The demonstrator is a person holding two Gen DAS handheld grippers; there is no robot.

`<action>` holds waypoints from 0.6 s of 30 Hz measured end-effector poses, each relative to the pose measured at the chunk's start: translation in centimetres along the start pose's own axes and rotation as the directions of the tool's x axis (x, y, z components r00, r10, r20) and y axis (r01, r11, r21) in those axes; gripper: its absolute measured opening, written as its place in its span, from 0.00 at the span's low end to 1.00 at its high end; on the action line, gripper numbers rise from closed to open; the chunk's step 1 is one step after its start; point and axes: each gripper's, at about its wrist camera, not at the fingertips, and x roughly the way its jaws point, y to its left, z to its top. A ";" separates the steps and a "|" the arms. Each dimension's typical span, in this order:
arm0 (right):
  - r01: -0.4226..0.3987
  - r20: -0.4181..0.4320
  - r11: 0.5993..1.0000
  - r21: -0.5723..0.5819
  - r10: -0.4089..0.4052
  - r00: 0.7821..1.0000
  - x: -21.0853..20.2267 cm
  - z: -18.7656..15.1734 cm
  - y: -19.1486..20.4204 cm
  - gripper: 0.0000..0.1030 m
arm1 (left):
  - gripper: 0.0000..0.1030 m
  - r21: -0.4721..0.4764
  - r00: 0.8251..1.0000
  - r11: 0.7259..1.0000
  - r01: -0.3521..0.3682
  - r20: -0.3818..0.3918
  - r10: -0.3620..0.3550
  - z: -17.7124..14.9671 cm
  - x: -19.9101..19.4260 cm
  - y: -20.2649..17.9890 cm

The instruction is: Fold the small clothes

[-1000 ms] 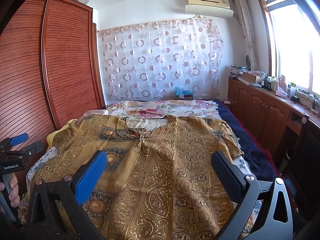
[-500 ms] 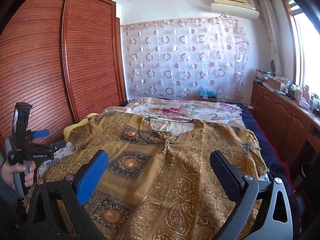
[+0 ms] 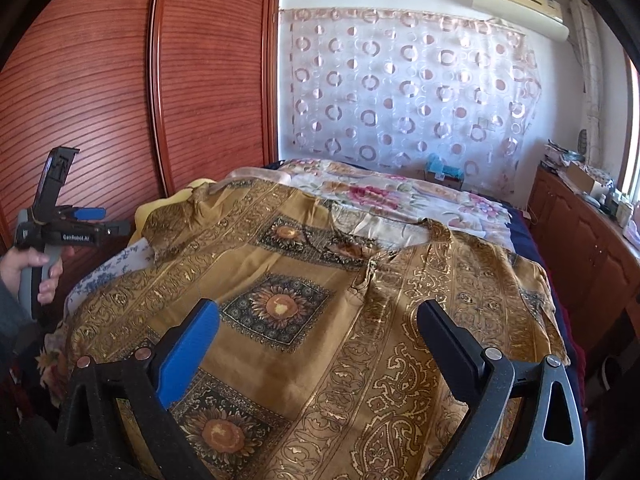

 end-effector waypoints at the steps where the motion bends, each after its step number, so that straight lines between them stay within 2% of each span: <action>1: -0.001 -0.006 1.000 -0.004 0.001 1.000 0.1 0.0 -0.3 0.96 | 0.84 -0.015 1.000 1.000 0.011 -0.016 -0.011 0.0 0.5 0.5; 6: -0.003 -0.027 1.000 -0.011 0.003 1.000 1.0 0.5 -0.1 0.96 | 0.79 -0.065 0.996 0.998 0.008 -0.083 -0.013 0.2 3.2 3.1; 12: -0.018 -0.069 1.000 -0.009 0.018 0.997 2.2 0.8 -0.3 0.96 | 0.66 -0.142 0.985 0.989 0.029 -0.167 -0.053 -0.2 6.2 5.7; 15: -0.038 -0.100 0.999 0.000 0.038 0.994 3.6 1.4 -0.3 0.96 | 0.65 -0.154 0.980 0.987 0.038 -0.189 -0.067 -0.2 7.2 6.1; 18: -0.068 -0.146 0.997 0.020 0.071 0.987 5.3 1.8 -0.5 0.96 | 0.65 -0.182 0.973 0.980 0.079 -0.198 -0.115 0.0 8.0 6.4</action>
